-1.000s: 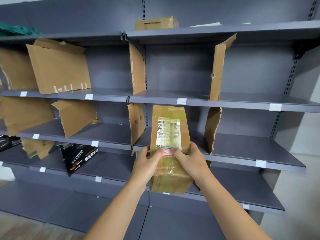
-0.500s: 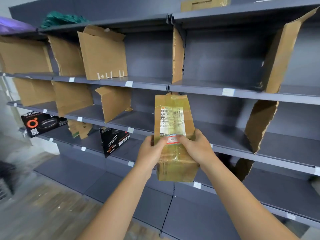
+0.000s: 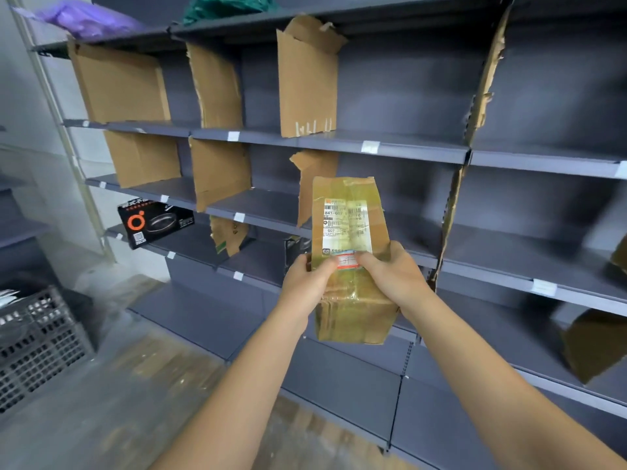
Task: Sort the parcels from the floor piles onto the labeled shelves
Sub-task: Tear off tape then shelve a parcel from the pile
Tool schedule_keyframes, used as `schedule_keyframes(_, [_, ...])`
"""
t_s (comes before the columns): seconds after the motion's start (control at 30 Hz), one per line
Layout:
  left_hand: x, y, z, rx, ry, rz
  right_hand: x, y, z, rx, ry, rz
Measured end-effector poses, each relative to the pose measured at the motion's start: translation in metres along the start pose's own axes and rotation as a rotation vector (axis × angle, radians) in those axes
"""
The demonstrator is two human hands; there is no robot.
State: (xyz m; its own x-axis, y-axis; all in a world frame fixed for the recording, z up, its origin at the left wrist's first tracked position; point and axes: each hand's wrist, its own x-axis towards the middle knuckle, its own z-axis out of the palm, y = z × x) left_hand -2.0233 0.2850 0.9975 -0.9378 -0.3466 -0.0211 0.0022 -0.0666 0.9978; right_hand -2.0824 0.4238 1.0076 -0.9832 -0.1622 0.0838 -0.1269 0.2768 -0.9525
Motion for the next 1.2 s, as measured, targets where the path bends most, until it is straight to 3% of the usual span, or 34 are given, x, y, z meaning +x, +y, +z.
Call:
schedule_keyframes(0.47, [0.091, 0.006, -0.235, 0.004, 0.248, -0.011, 0.083, -0.056, 0.258, -0.052, -0.217, -0.063])
schedule_keyframes(1.2, [0.378, 0.024, -0.541, 0.029, 0.566, -0.098, 0.336, -0.12, 0.632, -0.096, -0.551, -0.084])
